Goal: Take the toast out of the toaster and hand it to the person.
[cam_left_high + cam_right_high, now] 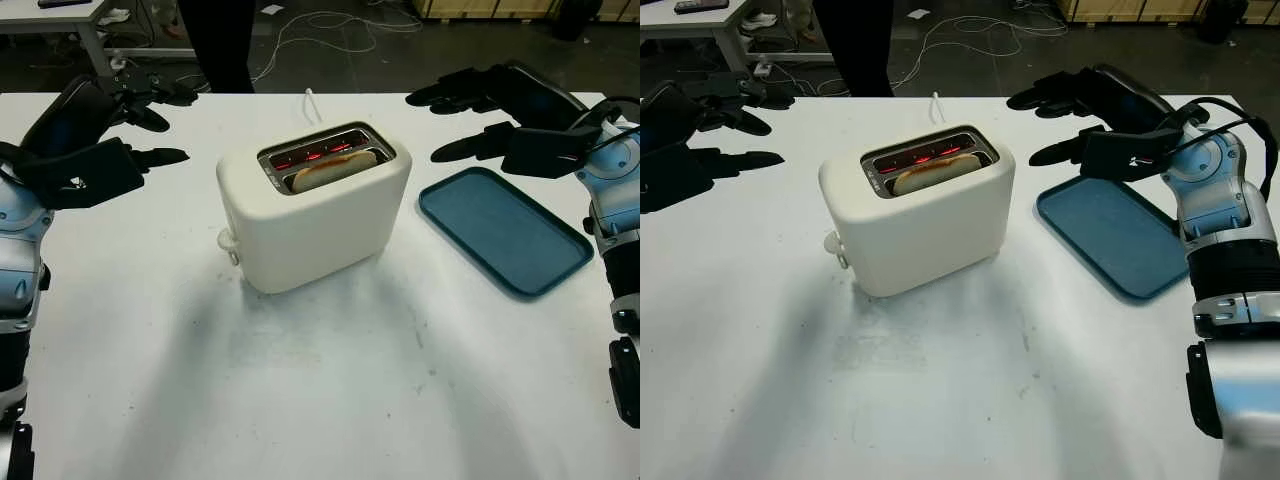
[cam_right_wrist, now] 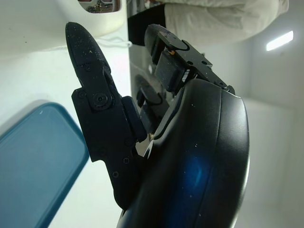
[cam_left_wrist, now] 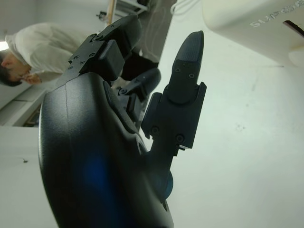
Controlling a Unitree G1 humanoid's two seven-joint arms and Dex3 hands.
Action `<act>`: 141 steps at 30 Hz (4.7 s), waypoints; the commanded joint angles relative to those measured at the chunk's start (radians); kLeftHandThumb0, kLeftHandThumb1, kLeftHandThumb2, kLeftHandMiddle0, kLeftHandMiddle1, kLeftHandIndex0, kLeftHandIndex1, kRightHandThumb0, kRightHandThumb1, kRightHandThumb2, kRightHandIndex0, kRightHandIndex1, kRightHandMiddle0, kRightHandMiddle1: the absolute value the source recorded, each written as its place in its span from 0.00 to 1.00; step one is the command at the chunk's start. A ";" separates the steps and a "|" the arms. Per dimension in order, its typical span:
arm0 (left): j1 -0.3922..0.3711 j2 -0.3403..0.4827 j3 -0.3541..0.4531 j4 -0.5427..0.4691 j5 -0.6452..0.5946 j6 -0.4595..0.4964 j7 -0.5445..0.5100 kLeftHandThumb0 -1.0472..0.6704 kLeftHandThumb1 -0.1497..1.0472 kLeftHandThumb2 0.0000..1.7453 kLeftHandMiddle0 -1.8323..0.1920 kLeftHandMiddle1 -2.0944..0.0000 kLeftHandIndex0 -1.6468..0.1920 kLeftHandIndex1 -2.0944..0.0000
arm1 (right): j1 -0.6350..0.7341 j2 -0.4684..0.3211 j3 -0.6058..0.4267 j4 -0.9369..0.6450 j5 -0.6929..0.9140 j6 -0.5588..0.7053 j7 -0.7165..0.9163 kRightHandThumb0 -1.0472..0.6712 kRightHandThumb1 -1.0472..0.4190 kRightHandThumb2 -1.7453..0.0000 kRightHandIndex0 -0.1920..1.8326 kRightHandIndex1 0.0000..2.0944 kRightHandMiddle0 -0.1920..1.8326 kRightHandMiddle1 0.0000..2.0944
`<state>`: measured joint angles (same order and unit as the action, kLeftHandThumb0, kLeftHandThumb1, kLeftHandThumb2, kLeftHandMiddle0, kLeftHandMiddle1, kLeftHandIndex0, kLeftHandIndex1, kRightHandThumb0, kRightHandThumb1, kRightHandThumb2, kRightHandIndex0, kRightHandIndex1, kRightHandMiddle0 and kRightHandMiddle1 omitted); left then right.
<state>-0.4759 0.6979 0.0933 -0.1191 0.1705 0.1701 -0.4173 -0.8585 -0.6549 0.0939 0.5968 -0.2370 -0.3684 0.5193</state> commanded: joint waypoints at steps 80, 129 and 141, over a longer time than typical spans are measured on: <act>0.088 -0.018 0.076 -0.109 -0.016 0.136 0.051 0.41 0.89 0.01 0.69 0.71 0.59 0.92 | 0.044 -0.007 -0.041 0.022 0.025 0.027 -0.001 0.35 0.16 1.00 0.44 0.00 0.42 0.00; 0.073 -0.018 0.067 -0.098 -0.028 0.160 0.033 0.40 0.89 0.01 0.69 0.73 0.58 0.96 | 0.033 -0.010 -0.030 0.038 0.016 0.012 -0.009 0.30 0.15 1.00 0.44 0.00 0.42 0.00; 0.077 -0.025 0.075 -0.088 -0.029 0.119 0.045 0.40 0.89 0.01 0.68 0.72 0.56 0.96 | 0.031 -0.008 -0.034 0.045 0.027 0.016 0.001 0.31 0.15 1.00 0.44 0.00 0.42 0.00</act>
<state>-0.3980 0.6745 0.1617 -0.2077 0.1464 0.2963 -0.3807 -0.8096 -0.6564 0.0620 0.6311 -0.2161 -0.3427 0.5199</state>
